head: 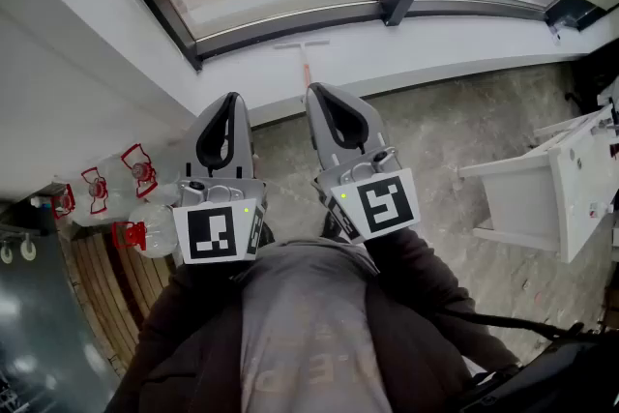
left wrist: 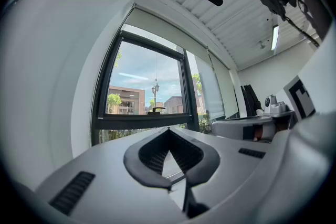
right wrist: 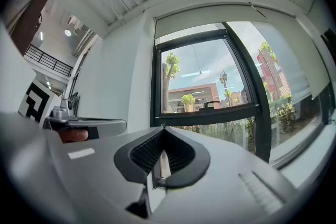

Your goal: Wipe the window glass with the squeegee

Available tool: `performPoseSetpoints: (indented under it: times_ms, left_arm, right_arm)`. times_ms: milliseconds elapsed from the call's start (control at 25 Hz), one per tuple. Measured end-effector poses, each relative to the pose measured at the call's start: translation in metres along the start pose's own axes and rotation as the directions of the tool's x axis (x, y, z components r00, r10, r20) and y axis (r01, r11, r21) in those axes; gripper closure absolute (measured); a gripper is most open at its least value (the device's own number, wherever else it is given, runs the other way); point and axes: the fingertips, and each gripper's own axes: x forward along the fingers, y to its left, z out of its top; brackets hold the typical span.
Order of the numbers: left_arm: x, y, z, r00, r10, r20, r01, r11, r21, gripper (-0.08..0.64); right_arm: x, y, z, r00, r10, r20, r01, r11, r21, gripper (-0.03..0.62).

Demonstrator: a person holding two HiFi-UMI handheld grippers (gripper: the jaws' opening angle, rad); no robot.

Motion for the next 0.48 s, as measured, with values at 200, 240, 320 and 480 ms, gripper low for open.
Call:
performPoseSetpoints:
  times_ms: [200,240,320,480]
  left_arm:
    - [0.006,-0.012,-0.002,1.0,0.001,-0.01,-0.001,1.0,0.008,0.56]
    - [0.008,-0.015,-0.002,1.0,0.004,-0.009,-0.004,1.0,0.009,0.56]
    - [0.012,-0.024,-0.005,1.0,0.005,-0.018,-0.004,1.0,0.015,0.56]
    - [0.023,-0.046,-0.008,0.999,0.011,-0.03,-0.011,1.0,0.018,0.56]
  right_arm:
    - [-0.006,-0.013,-0.001,1.0,0.001,0.003,-0.001,1.0,0.012,0.592]
    - [-0.008,-0.016,-0.002,1.0,0.001,0.002,-0.001,1.0,0.015,0.592]
    - [-0.012,-0.024,-0.004,1.0,0.004,0.001,-0.004,1.0,0.023,0.592]
    - [-0.024,-0.046,-0.006,1.0,0.011,-0.006,-0.011,0.999,0.036,0.592]
